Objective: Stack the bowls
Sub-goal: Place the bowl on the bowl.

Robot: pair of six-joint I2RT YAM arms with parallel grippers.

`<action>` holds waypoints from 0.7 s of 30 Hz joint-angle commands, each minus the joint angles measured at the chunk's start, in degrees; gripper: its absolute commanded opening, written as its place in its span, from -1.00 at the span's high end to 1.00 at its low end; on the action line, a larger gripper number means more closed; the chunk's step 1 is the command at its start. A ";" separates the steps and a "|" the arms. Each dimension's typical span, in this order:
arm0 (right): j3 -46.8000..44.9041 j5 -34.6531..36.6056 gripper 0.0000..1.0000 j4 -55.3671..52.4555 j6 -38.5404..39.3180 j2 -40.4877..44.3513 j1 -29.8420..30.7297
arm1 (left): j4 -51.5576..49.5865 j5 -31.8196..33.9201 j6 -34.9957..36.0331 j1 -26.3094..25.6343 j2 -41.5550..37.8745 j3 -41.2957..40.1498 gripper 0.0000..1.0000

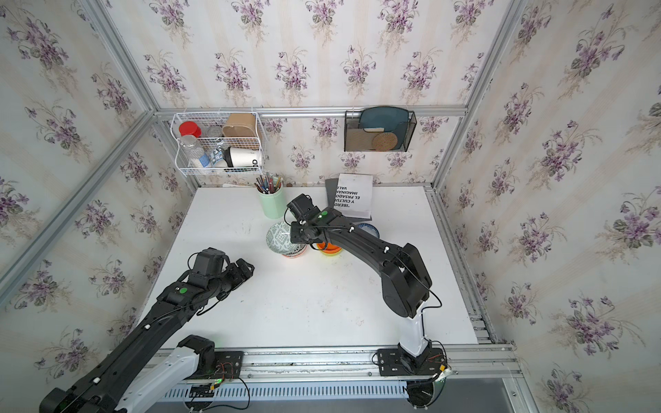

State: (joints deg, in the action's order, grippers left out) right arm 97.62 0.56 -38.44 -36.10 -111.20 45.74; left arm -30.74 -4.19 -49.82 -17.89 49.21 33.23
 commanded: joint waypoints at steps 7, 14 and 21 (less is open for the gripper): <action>-0.46 -0.61 1.00 1.32 1.28 -2.74 -2.95 | 1.88 -0.36 1.13 0.06 0.93 0.56 -0.82; -1.20 -1.62 1.00 2.97 1.35 -4.05 -3.64 | 2.31 -0.60 1.31 0.08 2.00 0.87 -0.81; -2.17 -2.59 1.00 4.34 0.90 -4.93 -3.59 | 2.49 -0.65 1.31 0.08 2.59 1.06 -0.81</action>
State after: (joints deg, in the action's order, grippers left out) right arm 95.72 -1.34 -35.57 -34.72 -116.01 42.11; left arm -29.45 -4.56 -49.10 -17.89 51.66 33.82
